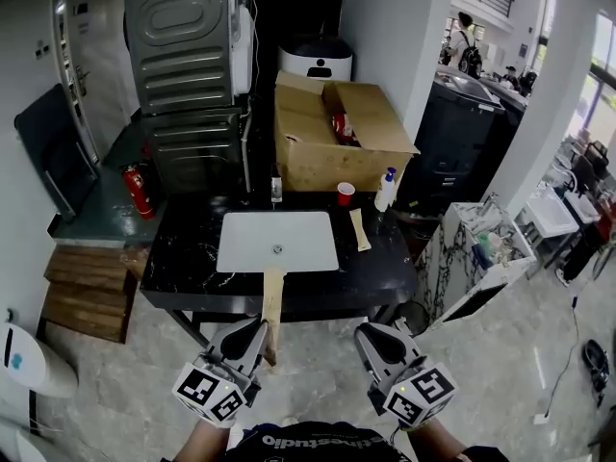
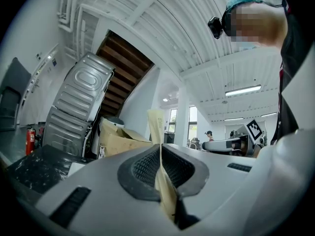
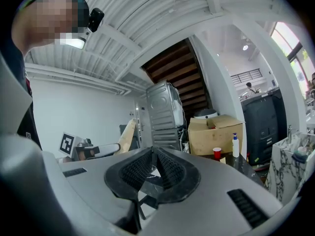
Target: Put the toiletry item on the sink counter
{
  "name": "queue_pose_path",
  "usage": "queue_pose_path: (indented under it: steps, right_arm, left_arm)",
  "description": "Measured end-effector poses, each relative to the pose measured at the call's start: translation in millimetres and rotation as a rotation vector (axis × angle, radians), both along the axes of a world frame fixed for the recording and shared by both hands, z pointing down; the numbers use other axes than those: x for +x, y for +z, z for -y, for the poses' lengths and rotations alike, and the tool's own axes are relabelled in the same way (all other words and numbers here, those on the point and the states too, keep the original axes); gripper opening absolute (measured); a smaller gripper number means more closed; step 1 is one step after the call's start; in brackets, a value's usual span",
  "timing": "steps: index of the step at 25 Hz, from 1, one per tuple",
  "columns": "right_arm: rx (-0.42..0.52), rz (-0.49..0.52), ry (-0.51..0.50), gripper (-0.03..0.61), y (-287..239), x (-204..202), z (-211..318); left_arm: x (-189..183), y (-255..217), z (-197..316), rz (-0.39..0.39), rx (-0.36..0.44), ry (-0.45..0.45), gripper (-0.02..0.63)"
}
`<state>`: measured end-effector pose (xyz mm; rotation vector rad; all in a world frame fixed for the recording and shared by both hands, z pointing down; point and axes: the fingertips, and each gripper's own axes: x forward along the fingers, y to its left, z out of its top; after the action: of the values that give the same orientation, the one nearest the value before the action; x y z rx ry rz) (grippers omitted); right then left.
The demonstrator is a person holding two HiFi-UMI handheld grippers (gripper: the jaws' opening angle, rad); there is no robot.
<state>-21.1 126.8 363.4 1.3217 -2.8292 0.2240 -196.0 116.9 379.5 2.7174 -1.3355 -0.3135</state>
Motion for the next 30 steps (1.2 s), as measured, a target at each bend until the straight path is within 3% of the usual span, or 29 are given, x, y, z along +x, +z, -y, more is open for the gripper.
queue_pose_path:
  steps: [12, 18, 30]
  right_arm:
    - [-0.011, -0.014, 0.057, 0.063, 4.3, -21.1, 15.0]
    - [-0.033, 0.018, 0.075, 0.063, 11.9, -15.7, 31.6]
    - [-0.023, 0.040, 0.043, 0.063, 15.5, 8.0, 105.9]
  left_arm:
    - [-21.7, 10.0, 24.5, -0.009, -0.007, 0.052, 0.025]
    - [-13.3, 17.7, 37.9, 0.009, -0.017, 0.085, 0.025]
    - [17.7, 17.7, 103.1, 0.042, -0.024, 0.067, 0.025]
